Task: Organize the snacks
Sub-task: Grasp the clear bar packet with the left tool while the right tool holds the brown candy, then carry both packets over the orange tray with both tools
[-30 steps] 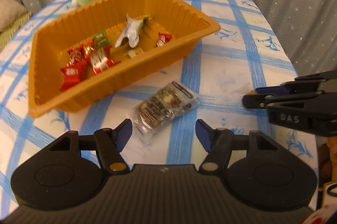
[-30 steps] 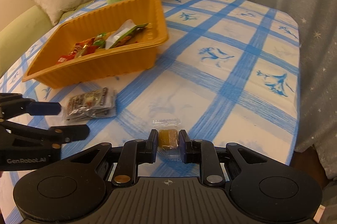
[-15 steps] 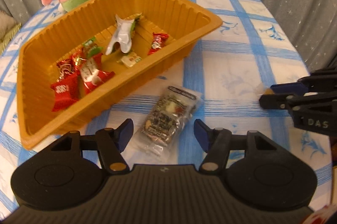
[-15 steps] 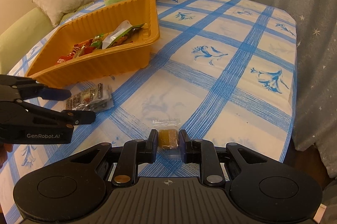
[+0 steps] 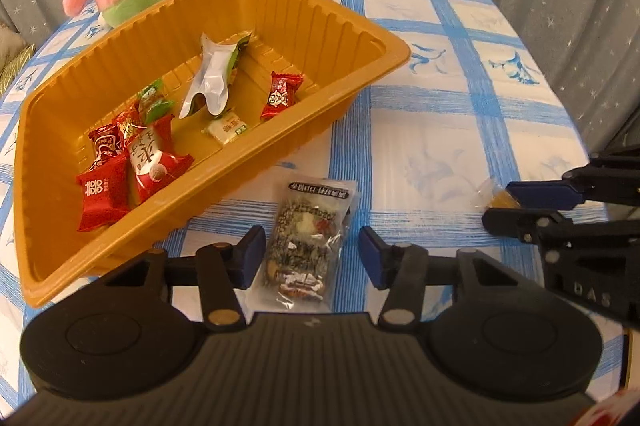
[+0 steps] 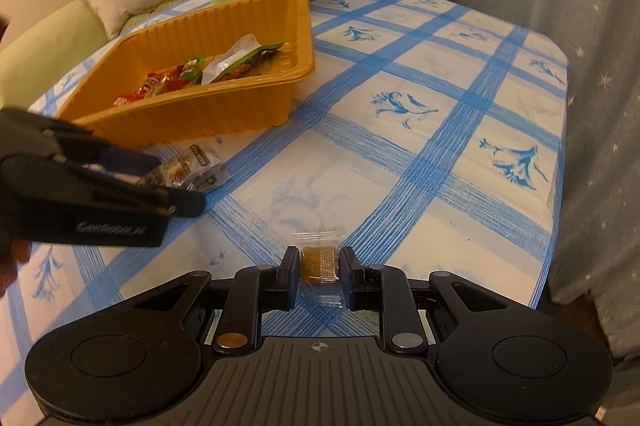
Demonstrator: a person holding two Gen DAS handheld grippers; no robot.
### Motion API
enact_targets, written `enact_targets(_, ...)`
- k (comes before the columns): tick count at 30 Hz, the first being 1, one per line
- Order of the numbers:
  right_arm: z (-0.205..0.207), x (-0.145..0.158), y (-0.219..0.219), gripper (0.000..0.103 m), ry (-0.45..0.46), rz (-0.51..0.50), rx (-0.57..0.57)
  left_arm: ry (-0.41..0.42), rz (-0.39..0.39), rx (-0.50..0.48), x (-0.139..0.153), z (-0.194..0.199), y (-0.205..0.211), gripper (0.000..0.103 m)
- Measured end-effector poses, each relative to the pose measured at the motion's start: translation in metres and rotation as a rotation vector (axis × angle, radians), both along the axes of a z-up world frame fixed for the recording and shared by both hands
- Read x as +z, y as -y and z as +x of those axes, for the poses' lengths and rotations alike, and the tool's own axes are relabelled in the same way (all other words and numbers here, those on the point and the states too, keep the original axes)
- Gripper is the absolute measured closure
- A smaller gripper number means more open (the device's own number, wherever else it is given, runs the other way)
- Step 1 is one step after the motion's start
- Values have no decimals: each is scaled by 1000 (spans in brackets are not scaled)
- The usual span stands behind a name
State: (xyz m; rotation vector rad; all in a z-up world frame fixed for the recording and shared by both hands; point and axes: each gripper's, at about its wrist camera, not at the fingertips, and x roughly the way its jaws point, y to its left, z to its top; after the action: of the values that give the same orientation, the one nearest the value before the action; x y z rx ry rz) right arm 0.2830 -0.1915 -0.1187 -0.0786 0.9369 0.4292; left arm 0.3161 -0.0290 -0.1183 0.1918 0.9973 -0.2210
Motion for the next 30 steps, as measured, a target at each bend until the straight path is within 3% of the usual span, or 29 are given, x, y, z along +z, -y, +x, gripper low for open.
enact_targets(5,-5,-2,-10,81,38,-70,45,6,1,-4,0,-3,1,68)
enact_targets(16,0,-1,-9,82,15,-70,66,3,-21,40,7,-28,-3,69)
enact_targets(23,0,15,-5,83,-40,66,76,31,-61,108,28,-54,-20,69)
enact_targets(30,1,47,-16,83,-22,178,125,83,-90,186,60,-71,-43,69)
